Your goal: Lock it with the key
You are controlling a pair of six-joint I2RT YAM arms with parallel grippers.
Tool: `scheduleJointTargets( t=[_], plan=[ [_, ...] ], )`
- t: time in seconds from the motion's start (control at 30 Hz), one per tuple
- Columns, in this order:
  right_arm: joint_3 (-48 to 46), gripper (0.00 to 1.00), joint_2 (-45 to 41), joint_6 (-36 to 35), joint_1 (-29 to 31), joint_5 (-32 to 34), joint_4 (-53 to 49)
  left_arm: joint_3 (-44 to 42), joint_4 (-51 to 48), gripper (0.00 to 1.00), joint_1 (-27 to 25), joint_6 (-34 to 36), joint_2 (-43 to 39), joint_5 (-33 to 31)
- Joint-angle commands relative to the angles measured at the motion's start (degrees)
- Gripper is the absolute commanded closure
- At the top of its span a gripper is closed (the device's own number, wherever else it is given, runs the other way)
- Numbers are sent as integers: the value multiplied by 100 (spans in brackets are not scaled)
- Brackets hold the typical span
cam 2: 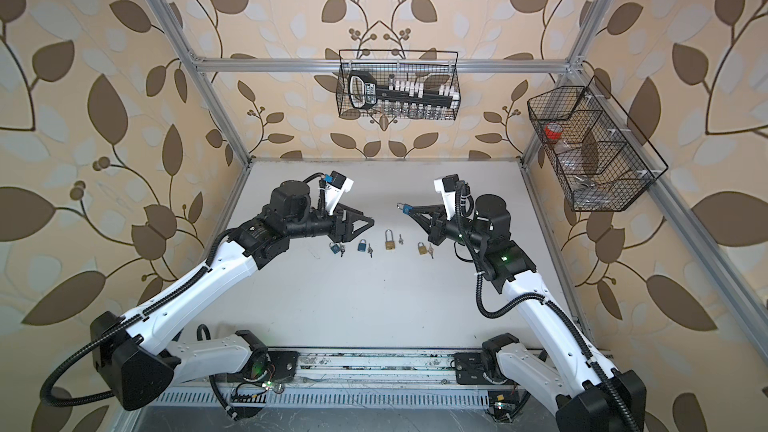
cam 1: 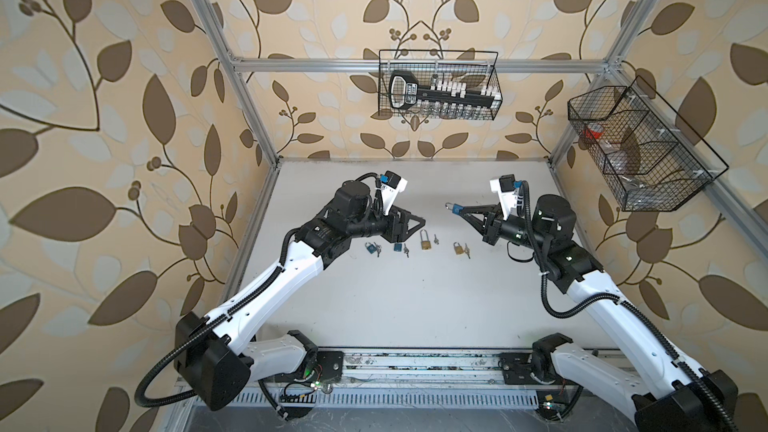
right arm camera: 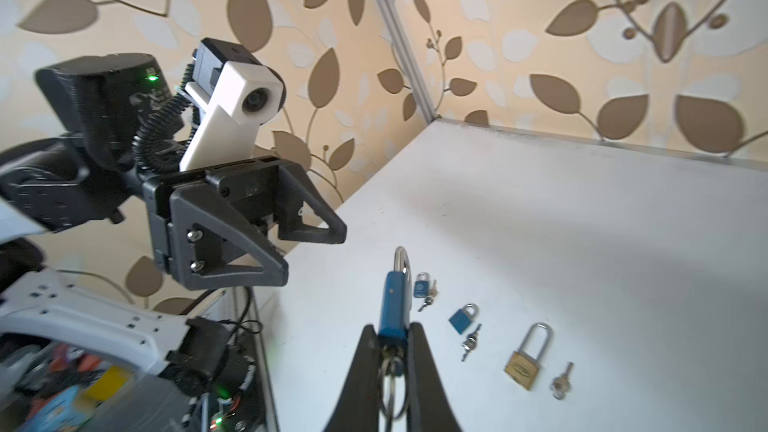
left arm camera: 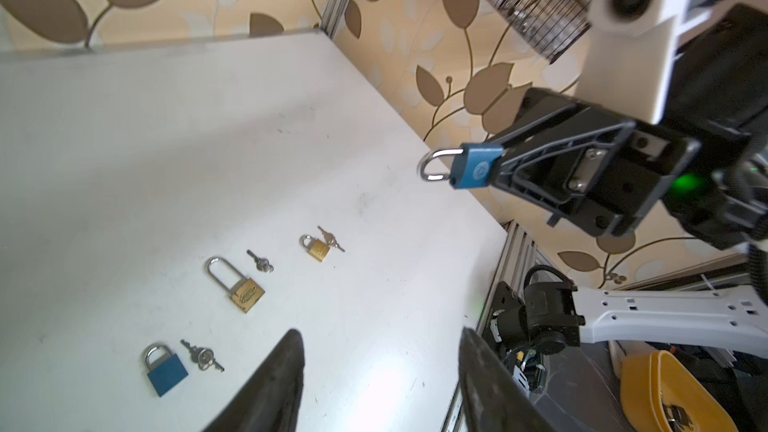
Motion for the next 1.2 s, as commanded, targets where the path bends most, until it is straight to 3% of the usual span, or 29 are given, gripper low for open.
scheduleJointTargets(
  t=[0.0,0.1,0.2,0.3,0.67,1.17],
  plan=[
    [-89,100,100,740,-14,-1431,1203,-101,899,43,35,163,-496,372],
    [-22,100,140,1093,-14,-1905,1656,-87,1153,39,36,373,-694,977],
    [78,100,154,1309,39,-2334,1960,20,979,28,35,682,-750,1180],
    [125,100,93,1353,123,-2346,1966,32,1007,27,25,795,-802,1321],
    [309,100,159,1320,450,-2403,1864,171,1073,32,7,781,-529,1676],
    [345,100,113,1021,575,-2174,1581,115,1414,53,-53,526,-522,2159]
  ],
)
